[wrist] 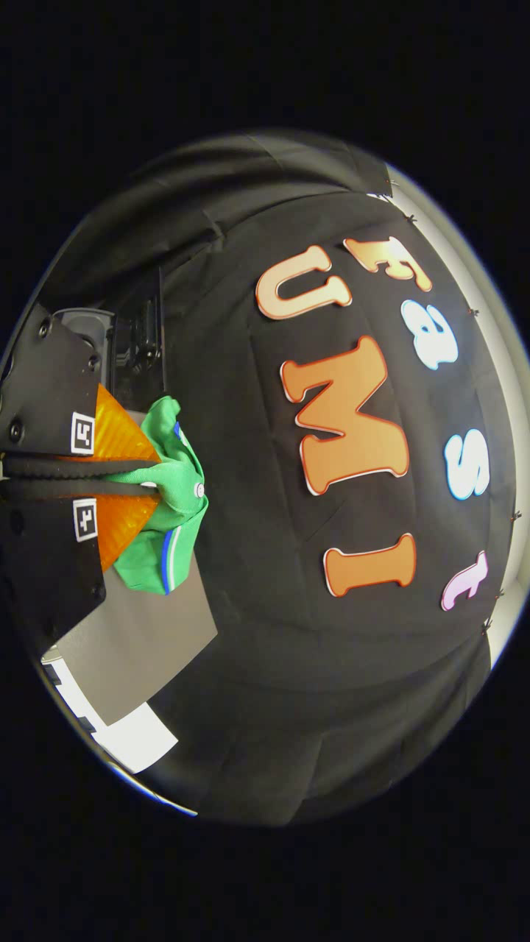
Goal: Put the clothes into the washing machine and then close the washing machine lid.
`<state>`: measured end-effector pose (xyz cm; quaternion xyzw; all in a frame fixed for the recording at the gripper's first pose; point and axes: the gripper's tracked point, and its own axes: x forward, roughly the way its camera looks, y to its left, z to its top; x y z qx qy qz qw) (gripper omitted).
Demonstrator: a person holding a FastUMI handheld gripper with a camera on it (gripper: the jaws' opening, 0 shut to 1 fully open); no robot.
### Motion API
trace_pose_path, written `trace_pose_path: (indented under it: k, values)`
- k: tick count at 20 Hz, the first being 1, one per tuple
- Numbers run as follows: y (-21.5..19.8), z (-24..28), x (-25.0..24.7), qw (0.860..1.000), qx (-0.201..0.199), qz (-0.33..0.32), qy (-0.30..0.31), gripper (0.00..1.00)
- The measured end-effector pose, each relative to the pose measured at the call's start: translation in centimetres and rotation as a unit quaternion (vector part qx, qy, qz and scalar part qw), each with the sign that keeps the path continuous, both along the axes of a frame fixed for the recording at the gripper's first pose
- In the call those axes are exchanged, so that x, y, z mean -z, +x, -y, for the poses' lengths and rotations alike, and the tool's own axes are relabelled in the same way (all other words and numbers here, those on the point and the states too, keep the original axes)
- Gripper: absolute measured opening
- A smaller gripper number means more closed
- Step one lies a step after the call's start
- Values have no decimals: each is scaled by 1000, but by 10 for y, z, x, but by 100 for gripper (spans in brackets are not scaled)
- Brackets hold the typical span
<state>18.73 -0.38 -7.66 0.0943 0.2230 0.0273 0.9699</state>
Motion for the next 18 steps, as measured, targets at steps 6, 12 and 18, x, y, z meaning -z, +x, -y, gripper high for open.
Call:
trace_pose_path:
  k: [6, 12, 18]
  values:
    - [-29, -82, -49, 998, -48, 44, 9, 8]
    - [-42, -180, -48, 992, -108, 51, 32, 8]
    - [-37, -267, 25, 986, -152, 8, 73, 8]
